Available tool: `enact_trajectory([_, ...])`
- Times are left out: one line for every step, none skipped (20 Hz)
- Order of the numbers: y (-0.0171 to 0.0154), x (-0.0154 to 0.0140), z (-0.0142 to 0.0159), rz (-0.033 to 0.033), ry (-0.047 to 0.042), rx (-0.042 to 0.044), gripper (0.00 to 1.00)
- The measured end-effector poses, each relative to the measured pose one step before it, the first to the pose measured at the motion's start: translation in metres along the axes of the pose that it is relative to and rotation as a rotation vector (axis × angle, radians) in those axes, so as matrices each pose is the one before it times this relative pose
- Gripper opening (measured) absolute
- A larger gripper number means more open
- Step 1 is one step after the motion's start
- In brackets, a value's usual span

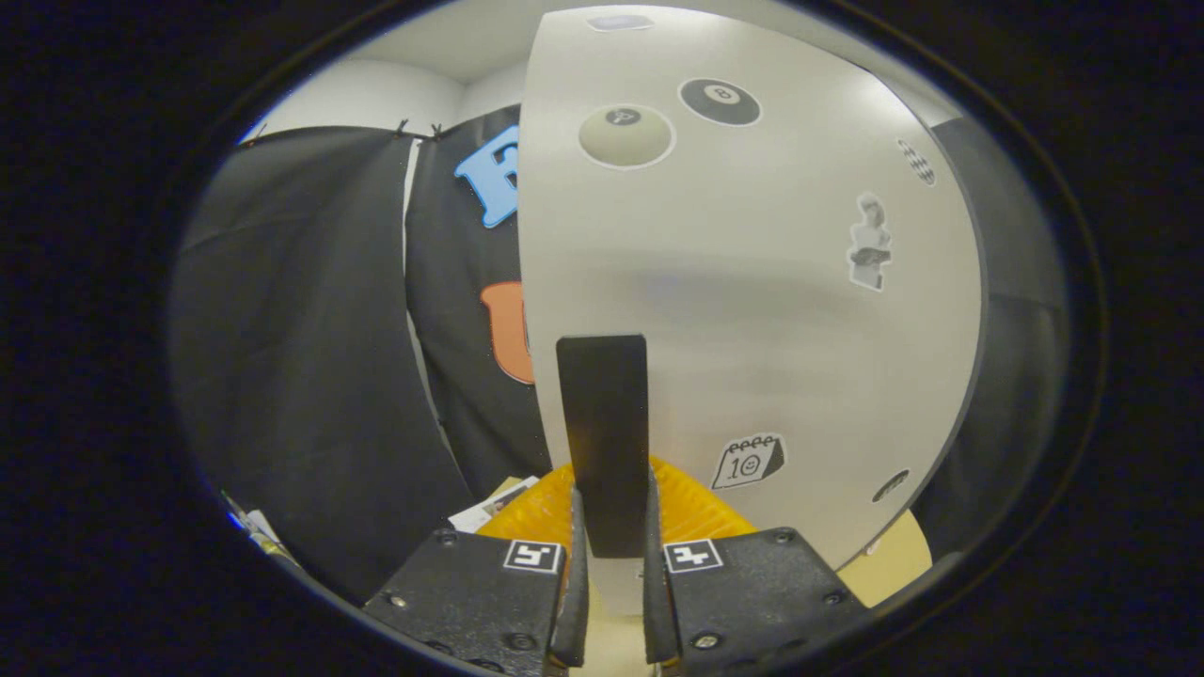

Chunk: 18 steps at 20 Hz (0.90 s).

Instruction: Open the shoe cabinet door, grab the shoes and put them into the shoe cabinet, then close the shoe cabinet door.

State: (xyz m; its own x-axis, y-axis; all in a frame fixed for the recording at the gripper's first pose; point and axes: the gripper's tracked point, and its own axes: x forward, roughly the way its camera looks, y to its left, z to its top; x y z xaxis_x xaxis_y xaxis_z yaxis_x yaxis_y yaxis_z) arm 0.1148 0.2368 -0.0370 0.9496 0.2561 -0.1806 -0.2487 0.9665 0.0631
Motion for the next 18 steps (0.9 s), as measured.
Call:
enact_trajectory([0.00316, -0.01355, -0.00096, 0.013, -0.00113, -0.00246, 0.27])
enact_trajectory([0.0026, -0.01106, -0.00056, 0.01405, -0.00066, 0.00004, 0.26])
enact_trajectory([-0.00011, -0.00969, -0.00112, 0.01659, 0.0, 0.00167, 0.26])
enact_trajectory([-0.00129, -0.00731, -0.0011, 0.01578, -0.00146, 0.00186, 0.27])
enact_trajectory([-0.00202, -0.00662, -0.00124, 0.01319, -0.00216, 0.00071, 0.26])
enact_trajectory([-0.00089, -0.00831, -0.0005, 0.01176, -0.00214, -0.00187, 0.26])
enact_trajectory([-0.00472, -0.01113, -0.00047, 0.01263, -0.00054, -0.00309, 0.26])
enact_trajectory([-0.00343, -0.00965, -0.00053, 0.01439, 0.00073, -0.00222, 0.26])
enact_trajectory([-0.00231, -0.00835, -0.00227, 0.01445, 0.00095, 0.00068, 0.26])
enact_trajectory([-0.00191, -0.01024, -0.00128, 0.01134, 0.00062, -0.00201, 0.26])
enact_trajectory([-0.00294, -0.00944, -0.0022, 0.00819, 0.00261, -0.00362, 0.26])
enact_trajectory([-0.00562, -0.00837, -0.0014, 0.00477, 0.00216, -0.00572, 0.26])
enact_trajectory([-0.00697, -0.0092, -0.00117, 0.00242, -0.00082, -0.00642, 0.26])
enact_trajectory([-0.00511, -0.00856, -0.00137, 0.00091, -0.00065, -0.00235, 0.26])
enact_trajectory([-0.00485, -0.00946, -0.00189, -0.00108, 0.00274, -0.00028, 0.26])
enact_trajectory([-0.00549, -0.00828, -0.00078, -0.00549, 0.00214, 0.00142, 0.26])
enact_trajectory([-0.00393, -0.00646, -0.00119, -0.00427, 0.00068, -0.00529, 0.26])
enact_trajectory([-0.00499, -0.00633, -0.00041, -0.00793, -0.0026, 0.00207, 0.25])
